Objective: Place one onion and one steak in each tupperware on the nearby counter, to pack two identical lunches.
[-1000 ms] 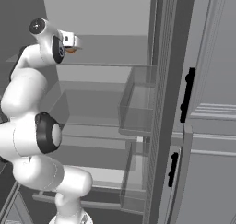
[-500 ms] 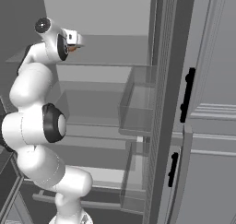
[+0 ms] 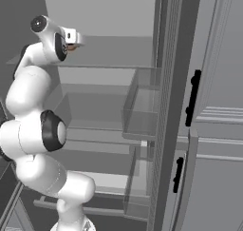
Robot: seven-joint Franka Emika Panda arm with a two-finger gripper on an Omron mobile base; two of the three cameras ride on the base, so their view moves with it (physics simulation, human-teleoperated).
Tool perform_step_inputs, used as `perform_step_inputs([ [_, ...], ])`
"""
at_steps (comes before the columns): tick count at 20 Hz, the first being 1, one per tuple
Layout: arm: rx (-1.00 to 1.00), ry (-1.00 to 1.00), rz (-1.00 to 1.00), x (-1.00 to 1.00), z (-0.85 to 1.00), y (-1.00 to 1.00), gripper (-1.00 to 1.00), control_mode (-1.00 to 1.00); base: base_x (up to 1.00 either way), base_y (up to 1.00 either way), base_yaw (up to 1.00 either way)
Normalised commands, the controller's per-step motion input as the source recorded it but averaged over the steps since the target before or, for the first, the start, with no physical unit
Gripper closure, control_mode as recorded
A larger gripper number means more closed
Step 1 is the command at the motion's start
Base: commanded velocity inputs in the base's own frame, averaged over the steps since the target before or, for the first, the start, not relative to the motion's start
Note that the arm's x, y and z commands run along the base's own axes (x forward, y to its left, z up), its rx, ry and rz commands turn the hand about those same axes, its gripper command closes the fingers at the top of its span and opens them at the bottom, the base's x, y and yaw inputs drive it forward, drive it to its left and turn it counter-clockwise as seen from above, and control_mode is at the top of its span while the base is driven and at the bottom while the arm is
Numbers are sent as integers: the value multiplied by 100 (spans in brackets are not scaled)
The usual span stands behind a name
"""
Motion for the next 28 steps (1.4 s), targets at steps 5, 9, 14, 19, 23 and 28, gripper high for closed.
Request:
perform_step_inputs([
  [5,5,-56,0,-100,19,-22,100,-100,0,0,0],
  [9,21,-29,0,-100,81,-33,100,-100,0,0,0],
  [14,20,2,-2,-100,82,-20,100,-100,0,0,0],
  [19,8,32,0,-100,-16,-10,100,-100,0,0,0],
  [23,0,24,0,-100,-99,-17,100,-100,0,0,0],
  [28,-2,51,0,-100,-100,-20,100,-100,0,0,0],
])
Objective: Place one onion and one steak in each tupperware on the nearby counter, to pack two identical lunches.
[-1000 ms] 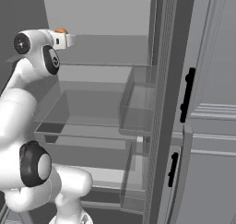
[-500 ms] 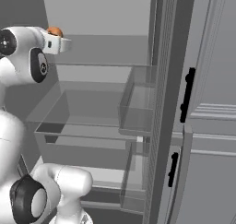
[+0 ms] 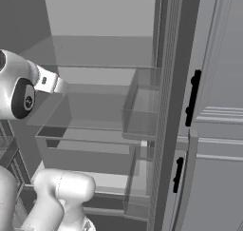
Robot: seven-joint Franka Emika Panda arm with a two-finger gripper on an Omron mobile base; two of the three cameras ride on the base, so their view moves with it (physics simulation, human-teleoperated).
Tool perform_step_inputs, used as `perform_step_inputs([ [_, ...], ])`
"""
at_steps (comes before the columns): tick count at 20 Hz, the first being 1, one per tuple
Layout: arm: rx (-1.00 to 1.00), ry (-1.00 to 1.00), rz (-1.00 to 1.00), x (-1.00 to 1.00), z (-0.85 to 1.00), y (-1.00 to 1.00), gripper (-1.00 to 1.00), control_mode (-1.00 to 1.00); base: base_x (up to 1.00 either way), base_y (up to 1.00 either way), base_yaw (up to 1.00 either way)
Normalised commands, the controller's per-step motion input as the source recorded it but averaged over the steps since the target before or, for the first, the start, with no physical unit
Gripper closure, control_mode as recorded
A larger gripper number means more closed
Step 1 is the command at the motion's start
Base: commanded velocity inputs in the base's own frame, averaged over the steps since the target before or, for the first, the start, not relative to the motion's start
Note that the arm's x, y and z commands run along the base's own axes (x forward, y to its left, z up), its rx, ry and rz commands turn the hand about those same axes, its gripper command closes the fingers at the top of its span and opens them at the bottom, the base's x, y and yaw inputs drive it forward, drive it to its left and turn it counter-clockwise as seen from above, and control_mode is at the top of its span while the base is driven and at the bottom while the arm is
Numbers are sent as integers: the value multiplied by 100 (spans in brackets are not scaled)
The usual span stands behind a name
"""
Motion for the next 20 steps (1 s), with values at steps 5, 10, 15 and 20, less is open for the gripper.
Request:
perform_step_inputs([
  [5,0,23,0,-40,-40,-12,100,100,-60,-28,1],
  [10,0,0,0,0,0,0,100,100,-100,-36,28],
  [15,0,0,0,0,0,0,100,100,-55,-3,78],
  [20,0,0,0,0,0,0,100,100,-35,0,89],
])
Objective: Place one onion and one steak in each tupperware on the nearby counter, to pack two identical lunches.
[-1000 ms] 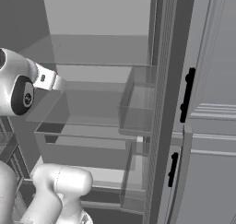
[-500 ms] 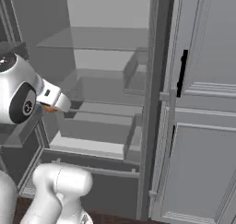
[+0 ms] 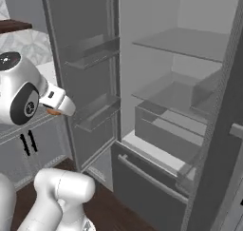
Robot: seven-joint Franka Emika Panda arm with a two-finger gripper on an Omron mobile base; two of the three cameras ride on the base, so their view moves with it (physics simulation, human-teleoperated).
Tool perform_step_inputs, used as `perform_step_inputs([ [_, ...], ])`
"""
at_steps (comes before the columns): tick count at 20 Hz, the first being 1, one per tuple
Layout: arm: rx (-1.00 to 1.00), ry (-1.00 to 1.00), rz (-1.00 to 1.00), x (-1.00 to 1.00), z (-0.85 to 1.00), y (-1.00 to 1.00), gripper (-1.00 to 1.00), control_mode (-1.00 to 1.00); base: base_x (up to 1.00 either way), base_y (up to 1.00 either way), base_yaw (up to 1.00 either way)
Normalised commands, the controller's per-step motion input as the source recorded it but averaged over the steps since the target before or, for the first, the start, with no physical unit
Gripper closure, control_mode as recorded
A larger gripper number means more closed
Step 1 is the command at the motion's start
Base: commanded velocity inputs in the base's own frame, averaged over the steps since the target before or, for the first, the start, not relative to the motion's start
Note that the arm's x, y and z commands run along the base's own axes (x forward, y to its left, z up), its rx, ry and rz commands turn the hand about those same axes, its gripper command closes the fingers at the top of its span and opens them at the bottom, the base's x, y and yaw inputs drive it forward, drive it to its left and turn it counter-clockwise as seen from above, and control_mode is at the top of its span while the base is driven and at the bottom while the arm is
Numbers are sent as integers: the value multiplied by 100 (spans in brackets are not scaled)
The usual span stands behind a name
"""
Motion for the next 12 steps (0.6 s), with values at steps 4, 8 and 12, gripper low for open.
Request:
perform_step_inputs([
  [4,0,0,0,0,0,0,100,100,-41,1,82],
  [8,0,0,0,0,0,0,100,100,-19,22,71],
  [12,0,0,0,0,0,0,100,100,85,3,51],
])
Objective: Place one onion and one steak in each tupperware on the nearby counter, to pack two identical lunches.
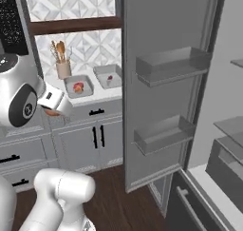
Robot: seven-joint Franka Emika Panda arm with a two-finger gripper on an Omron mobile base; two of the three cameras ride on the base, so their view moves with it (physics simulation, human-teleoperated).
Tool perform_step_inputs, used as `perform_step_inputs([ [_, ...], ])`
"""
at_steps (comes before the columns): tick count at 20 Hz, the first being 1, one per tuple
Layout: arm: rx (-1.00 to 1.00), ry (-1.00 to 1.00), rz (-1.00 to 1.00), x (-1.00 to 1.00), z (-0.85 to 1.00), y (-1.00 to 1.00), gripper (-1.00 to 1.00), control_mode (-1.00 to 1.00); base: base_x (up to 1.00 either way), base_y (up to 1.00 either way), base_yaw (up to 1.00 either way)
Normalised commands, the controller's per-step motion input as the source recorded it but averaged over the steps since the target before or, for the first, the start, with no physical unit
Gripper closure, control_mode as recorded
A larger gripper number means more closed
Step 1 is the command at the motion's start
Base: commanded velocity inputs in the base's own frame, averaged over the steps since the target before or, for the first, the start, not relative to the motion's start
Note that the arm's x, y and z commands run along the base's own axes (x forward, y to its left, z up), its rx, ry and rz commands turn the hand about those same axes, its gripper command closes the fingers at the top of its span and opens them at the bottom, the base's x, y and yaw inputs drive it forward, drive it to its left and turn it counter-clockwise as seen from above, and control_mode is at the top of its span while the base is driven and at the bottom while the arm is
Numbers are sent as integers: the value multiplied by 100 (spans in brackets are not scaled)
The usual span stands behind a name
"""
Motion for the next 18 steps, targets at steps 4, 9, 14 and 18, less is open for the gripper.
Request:
perform_step_inputs([
  [4,0,0,0,0,0,0,100,100,100,0,30],
  [9,0,0,0,0,0,0,100,100,100,1,-4],
  [14,0,0,0,0,0,0,100,100,100,1,-23],
  [18,0,0,0,0,0,0,100,100,100,-1,-8],
])
